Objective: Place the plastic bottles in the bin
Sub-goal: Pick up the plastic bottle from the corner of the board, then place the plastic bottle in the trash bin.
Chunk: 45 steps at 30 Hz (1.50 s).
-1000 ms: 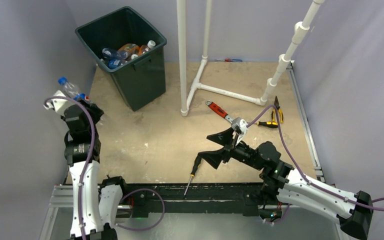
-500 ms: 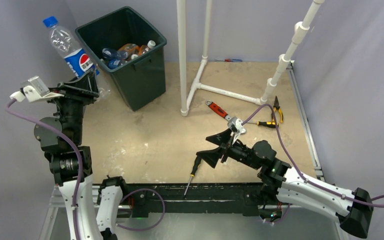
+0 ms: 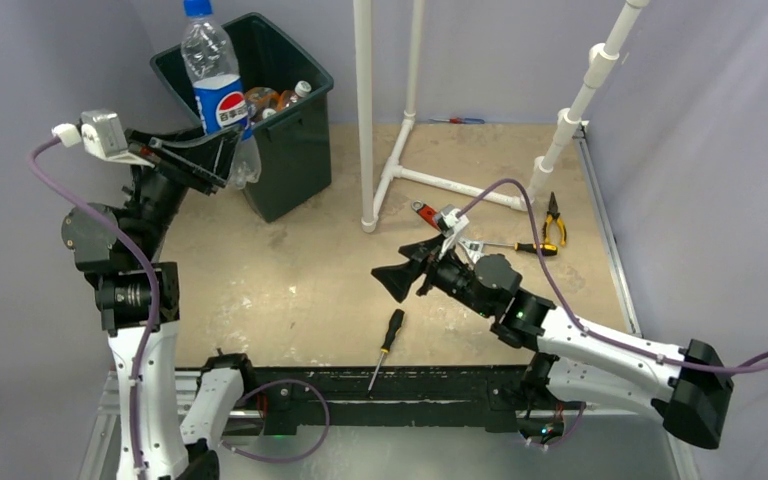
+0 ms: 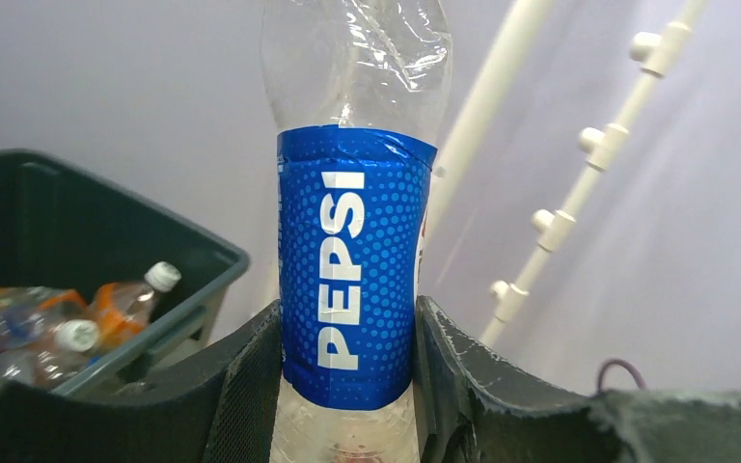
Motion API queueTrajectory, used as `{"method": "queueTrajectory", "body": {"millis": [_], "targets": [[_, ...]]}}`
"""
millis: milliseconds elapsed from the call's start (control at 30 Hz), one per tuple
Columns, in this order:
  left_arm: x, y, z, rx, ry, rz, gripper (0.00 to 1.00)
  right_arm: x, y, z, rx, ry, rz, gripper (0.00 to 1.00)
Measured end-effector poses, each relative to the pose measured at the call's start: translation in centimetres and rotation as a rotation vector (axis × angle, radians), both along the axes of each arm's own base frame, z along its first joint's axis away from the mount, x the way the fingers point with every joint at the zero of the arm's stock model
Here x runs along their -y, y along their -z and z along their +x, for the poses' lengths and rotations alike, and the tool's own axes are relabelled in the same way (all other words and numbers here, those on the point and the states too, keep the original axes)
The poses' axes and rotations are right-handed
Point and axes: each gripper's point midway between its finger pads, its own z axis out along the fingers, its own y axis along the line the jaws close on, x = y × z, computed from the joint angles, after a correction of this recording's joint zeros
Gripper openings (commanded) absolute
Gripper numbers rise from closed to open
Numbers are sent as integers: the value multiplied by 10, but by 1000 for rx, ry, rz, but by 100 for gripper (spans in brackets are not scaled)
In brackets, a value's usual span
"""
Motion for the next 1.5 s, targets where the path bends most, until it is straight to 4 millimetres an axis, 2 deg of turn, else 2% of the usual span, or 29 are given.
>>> {"method": "queueTrajectory", "body": {"millis": [133,233,367,467,567,600,667,733,767,833,1100,1200,1367,1500], "targets": [[26,-20,5,21,119,43,0,-14,-9,16,-6,19,5,97],[46,-36,12,35,203,60,0,-16,-12,28,-14,38,15,99],[81,-36,21,19,324,94,0,-8,-22,36,5,49,42,99],[122,-15,14,-24,443,144,0,-1,-41,33,47,21,78,99],[175,21,-9,-66,588,229,0,2,-76,19,122,-41,135,99],[195,39,-21,-79,641,270,0,3,-91,13,151,-63,159,99],[221,73,-39,-102,718,336,0,6,-120,4,207,-90,206,99],[236,111,-51,-141,762,397,0,12,-144,-3,257,-100,244,99],[238,125,-53,-155,766,415,0,16,-154,-7,275,-100,254,99],[235,133,-56,-136,756,432,0,23,-158,-11,291,-93,249,99],[204,105,-72,45,665,372,0,62,-188,-27,386,-16,291,99],[201,110,-76,70,666,362,0,70,-201,-29,411,6,306,99],[201,128,-79,82,676,346,0,68,-219,-26,442,16,308,99],[203,124,-87,116,716,298,0,47,-214,-27,447,-66,287,99]]}}
